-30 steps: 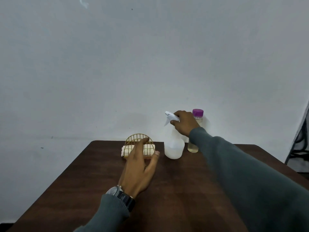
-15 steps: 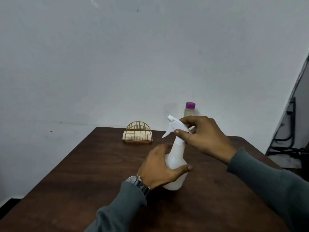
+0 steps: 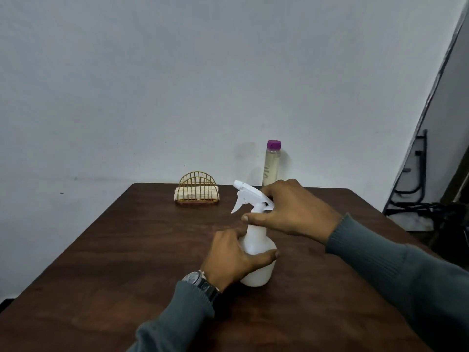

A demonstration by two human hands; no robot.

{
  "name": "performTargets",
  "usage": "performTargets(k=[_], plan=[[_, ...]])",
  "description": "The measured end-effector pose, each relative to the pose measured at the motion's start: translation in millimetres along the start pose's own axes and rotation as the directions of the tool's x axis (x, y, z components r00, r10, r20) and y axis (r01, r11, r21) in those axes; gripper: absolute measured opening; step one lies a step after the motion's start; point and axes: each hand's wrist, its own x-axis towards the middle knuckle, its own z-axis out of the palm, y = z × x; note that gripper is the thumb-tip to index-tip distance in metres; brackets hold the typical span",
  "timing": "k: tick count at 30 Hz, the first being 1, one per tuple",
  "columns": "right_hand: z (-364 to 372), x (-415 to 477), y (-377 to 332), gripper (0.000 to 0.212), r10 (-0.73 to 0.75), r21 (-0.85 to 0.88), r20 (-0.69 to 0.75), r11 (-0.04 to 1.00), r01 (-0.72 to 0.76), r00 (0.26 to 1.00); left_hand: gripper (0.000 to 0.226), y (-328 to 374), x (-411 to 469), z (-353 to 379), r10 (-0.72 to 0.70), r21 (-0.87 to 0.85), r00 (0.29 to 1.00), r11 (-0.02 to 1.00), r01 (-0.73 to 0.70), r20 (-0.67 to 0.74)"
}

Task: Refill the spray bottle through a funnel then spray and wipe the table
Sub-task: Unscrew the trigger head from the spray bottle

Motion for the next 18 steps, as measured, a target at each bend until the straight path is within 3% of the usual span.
performTargets(k=[4, 9, 13, 15, 18], plan=[[-2.5, 3.0, -3.3, 0.042, -0.007, -0.026, 0.062, 1.000, 0.009, 0.998, 0.046, 1.6, 0.2, 0.1, 0.011, -0.012, 1.000, 1.000, -0.011, -0.012], [-10.1, 4.4, -6.6, 0.023, -0.059, -0.008, 0.125, 0.998, 0.061, 0.990, 0.047, 2.4, 1.2, -0.3, 0.012, 0.006, 1.000, 1.000, -0.012, -0.024], [-17.0, 5.7, 0.0, 0.052, -0.124, 0.151, 0.280, 0.985, 0.084, 0.952, 0.049, 3.1, 0.9, -1.2, 0.020, 0.015, 1.000, 1.000, -0.020, -0.013], [-19.8, 5.0, 2.4, 0.077, -0.107, 0.161, 0.329, 0.985, 0.056, 0.938, 0.049, 1.3, 0.8, -0.4, -0.005, -0.005, 1.000, 1.000, 0.005, -0.005], [-17.6, 4.3, 2.0, 0.091, -0.053, 0.046, 0.202, 0.998, 0.045, 0.978, 0.046, -1.1, 0.9, 1.9, 0.009, -0.016, 1.000, 1.000, -0.009, -0.022]])
